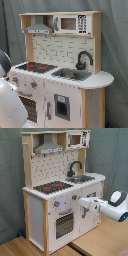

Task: Play with the kitchen

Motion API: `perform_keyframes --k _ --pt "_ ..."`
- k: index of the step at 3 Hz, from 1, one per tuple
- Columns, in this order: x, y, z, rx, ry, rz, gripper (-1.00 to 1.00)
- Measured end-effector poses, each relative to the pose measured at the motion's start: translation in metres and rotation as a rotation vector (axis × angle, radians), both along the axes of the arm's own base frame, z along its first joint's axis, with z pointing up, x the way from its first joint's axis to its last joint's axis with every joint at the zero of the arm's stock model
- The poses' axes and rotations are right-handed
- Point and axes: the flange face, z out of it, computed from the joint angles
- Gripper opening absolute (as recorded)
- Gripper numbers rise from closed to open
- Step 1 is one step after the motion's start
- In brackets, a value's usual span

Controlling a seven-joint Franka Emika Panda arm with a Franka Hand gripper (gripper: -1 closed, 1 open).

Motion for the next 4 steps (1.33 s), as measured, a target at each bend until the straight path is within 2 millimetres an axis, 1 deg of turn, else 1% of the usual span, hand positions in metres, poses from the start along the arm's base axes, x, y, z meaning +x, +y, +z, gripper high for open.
perform_keyframes --k 1,2,3,4 --pt "0.003 -0.009 -0.026 -0.101 0.069 -0.008 1.0" --pt "0.008 -0.019 -0.035 -0.216 0.093 -0.034 1.0" --pt "0.038 -0.06 -0.042 -0.242 0.113 -0.134 1.0" --pt "0.065 -0.09 -0.04 -0.234 0.139 -0.197 1.0"
